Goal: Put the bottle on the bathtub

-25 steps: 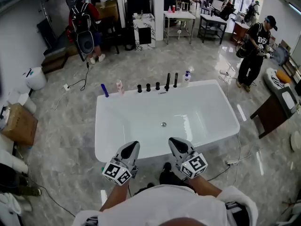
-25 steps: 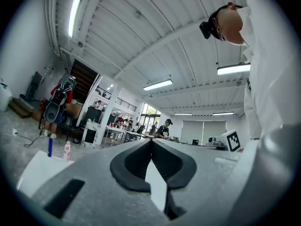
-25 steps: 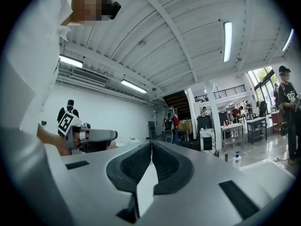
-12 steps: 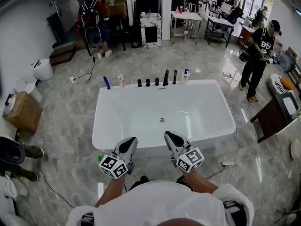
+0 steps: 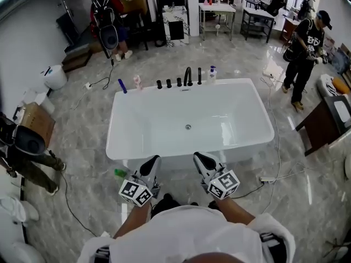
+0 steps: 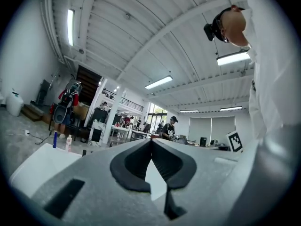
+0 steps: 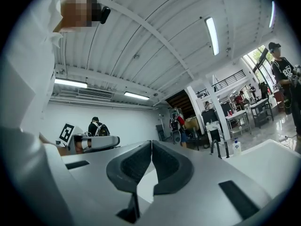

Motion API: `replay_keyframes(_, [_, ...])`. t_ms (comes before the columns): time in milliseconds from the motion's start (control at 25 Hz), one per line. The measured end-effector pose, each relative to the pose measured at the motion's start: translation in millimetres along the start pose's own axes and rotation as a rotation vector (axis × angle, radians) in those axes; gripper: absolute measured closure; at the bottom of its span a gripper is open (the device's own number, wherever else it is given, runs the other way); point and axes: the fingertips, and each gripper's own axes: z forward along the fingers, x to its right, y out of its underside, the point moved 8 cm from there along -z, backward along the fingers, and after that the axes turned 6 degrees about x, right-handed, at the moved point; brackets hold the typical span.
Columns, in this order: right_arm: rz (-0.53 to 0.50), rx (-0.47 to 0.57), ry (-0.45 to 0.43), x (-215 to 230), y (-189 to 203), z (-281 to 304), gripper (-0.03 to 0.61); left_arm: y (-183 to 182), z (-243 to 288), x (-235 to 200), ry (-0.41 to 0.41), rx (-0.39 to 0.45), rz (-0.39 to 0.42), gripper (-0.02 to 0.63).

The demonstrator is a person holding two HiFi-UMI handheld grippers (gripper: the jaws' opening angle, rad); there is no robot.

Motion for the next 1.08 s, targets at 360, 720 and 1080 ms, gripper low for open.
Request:
replay_keyframes(360, [0.024, -0.013, -0.045, -3, -11, -12, 0.563, 13, 8, 26, 0.048, -0.078, -0.017, 0.597])
replay_keyframes(720, [0.016, -0.044, -0.122, -19, -11, -14, 0.563, 15, -2, 31, 0.036, -0.085, -0.038, 0.597])
replay_keyframes(1080, [0.069, -0.111, -0.166, -27, 7, -15, 0.563, 15, 0, 36, 0.059, -0.052, -0.098, 0.597])
